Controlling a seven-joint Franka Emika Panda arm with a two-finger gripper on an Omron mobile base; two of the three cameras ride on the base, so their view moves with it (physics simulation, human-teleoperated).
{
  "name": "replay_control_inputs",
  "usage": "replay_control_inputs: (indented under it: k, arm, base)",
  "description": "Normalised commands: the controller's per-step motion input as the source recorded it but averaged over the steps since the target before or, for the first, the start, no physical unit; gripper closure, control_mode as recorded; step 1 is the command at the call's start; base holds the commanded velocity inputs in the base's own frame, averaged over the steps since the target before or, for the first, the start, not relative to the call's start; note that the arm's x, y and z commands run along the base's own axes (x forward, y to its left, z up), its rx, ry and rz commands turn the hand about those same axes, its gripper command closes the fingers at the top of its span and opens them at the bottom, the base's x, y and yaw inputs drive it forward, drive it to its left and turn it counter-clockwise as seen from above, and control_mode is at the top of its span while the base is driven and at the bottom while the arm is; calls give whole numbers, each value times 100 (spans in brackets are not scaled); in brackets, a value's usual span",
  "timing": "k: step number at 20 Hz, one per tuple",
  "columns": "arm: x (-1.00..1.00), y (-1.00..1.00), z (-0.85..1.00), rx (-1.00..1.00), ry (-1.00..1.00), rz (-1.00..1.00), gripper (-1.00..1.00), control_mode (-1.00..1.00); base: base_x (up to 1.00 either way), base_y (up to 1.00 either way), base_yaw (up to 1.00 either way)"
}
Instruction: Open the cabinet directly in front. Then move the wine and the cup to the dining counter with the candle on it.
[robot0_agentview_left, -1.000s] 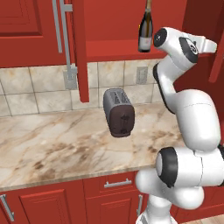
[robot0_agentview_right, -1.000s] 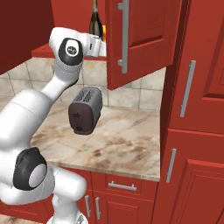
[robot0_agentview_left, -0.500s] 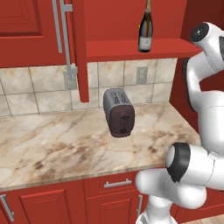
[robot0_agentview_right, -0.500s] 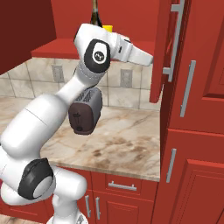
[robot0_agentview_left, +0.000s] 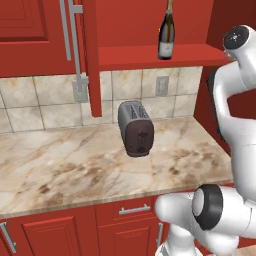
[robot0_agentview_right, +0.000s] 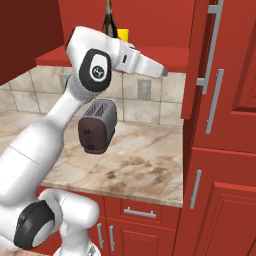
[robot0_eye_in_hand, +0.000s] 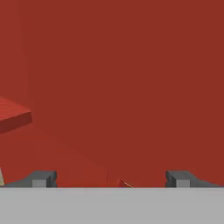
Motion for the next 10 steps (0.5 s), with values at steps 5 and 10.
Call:
replay_control_inputs:
  k: [5,10]
  arm:
    - [-69,100,-4,-18,0,45,-100,-100]
    - [-39,100,0,-20,0,50,-100,-100]
  base:
    - [0,0,0]
    - [0,0,0]
